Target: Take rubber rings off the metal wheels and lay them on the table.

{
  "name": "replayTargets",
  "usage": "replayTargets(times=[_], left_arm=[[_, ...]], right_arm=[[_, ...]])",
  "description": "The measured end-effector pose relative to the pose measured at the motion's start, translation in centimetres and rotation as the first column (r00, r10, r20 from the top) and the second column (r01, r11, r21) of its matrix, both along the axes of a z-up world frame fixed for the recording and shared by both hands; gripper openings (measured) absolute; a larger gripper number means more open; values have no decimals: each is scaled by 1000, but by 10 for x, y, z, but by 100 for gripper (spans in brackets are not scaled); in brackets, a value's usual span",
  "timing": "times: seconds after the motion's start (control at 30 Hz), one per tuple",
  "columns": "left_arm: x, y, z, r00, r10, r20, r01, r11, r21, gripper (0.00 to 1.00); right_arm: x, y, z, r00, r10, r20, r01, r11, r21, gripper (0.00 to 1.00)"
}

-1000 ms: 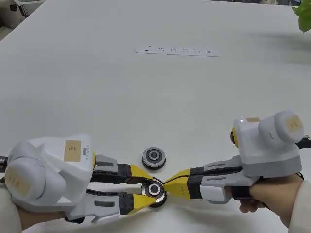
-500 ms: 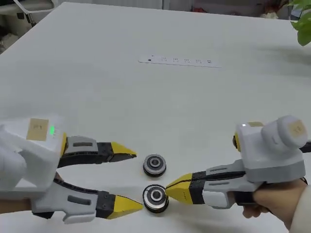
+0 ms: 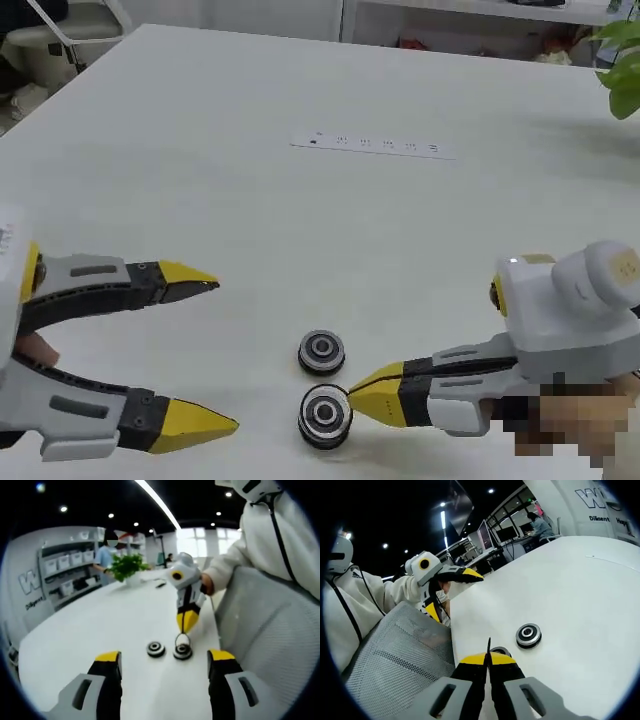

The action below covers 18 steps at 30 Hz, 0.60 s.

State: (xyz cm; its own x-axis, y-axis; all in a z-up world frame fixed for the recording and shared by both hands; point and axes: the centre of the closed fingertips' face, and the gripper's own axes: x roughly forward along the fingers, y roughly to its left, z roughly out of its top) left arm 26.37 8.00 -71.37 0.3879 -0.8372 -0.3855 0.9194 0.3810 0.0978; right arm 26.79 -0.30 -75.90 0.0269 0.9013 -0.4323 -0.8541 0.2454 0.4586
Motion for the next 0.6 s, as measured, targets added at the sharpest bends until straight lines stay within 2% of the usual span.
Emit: replayTargets(times=[0.1,0.27,0.43,0.5,0.6], left_arm=[[-3,8,-3,1000,20,-7,-20,1000,21,76],[-8,16,-3,999,50,-15,-50,999,20,86],[-10,27,-6,995,101,-27,-100,995,29,92],[-12,31,-5,992,121,-30,-120,993,15,93],[-16,38,-8,989,143,-35,-142,990,18,96]], right_arm=[[0,0,3,1000,6,13,-6,1000,-1,0],[-1,1,10,1000,4,19,-4,1000,9,0],[-3,0,15,1000,13,27,-13,1000,4,0],[-5,1,18,999,16,29,-16,1000,5,0],[-7,2,22,999,21,37,-21,1000,4,0]])
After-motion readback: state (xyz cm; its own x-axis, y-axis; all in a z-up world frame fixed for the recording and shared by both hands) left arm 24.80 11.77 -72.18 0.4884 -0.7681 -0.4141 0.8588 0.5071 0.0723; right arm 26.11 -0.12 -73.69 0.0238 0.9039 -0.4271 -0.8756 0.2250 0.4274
